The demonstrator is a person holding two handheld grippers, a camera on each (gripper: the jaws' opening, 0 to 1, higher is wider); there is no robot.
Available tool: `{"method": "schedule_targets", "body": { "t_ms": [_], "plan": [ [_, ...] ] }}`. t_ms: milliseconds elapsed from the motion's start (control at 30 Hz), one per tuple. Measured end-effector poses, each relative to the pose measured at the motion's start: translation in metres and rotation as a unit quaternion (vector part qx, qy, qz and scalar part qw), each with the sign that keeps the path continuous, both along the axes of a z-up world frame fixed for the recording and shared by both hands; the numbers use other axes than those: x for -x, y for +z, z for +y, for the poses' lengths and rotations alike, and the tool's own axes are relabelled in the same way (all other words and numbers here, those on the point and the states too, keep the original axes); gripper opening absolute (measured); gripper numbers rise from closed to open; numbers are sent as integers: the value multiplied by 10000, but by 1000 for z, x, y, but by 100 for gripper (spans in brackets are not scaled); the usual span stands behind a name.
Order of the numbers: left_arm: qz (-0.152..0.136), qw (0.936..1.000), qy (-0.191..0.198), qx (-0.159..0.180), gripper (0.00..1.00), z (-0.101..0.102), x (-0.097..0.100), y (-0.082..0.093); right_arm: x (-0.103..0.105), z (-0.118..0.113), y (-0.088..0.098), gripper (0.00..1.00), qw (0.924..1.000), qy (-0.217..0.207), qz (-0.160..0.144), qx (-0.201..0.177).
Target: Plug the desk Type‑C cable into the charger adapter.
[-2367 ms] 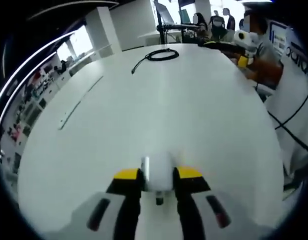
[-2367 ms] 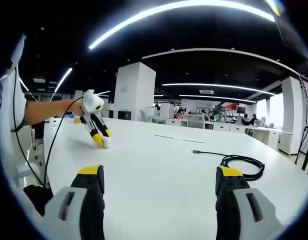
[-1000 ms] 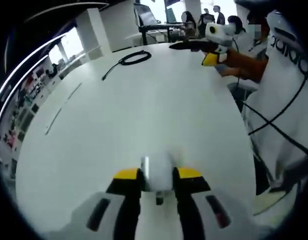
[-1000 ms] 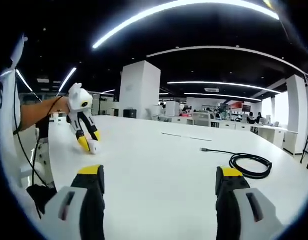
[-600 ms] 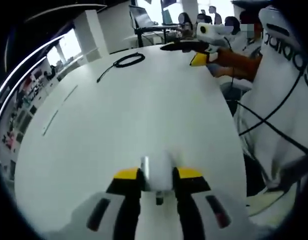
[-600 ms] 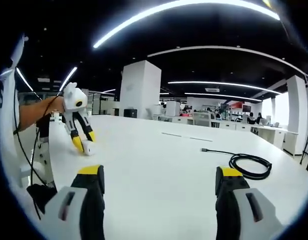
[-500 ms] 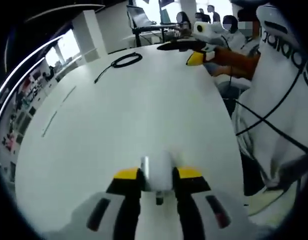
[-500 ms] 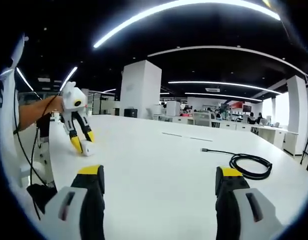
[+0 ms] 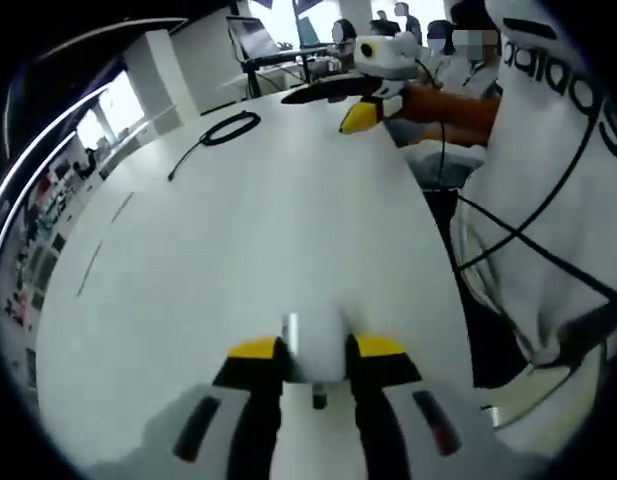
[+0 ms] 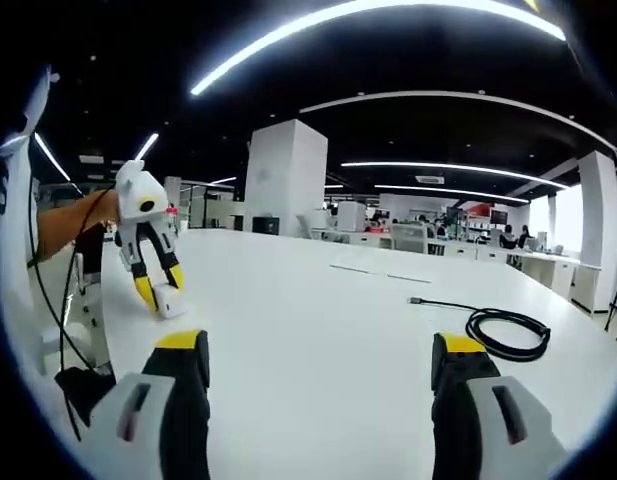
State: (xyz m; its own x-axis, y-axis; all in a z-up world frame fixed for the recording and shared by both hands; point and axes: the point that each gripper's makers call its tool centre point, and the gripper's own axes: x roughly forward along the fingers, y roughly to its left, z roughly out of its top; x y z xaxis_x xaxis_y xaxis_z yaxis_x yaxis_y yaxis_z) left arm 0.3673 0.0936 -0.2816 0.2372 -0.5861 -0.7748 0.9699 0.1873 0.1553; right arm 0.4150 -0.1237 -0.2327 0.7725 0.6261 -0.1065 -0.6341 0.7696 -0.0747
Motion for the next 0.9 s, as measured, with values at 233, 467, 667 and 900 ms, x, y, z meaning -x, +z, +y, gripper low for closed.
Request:
{"method": "schedule_targets", "body": {
  "t_ms": [233,467,667,900],
  "plan": [
    [45,9999,-90,11,25,0,-3,-1,0,1,-4,93,10000,2,83,-17],
    [45,9997,-177,-150,25,-4,9,-2,1,3,-7,92,9998,44,167,-94],
    [58,9995,-223,-221,25,-5,14,-3,2,4,-6,92,9998,60,163,-108],
    [44,9994,-248,-238,25,-17,28,-2,2,1,-7,92,9997,59,184,-116]
  ]
}}
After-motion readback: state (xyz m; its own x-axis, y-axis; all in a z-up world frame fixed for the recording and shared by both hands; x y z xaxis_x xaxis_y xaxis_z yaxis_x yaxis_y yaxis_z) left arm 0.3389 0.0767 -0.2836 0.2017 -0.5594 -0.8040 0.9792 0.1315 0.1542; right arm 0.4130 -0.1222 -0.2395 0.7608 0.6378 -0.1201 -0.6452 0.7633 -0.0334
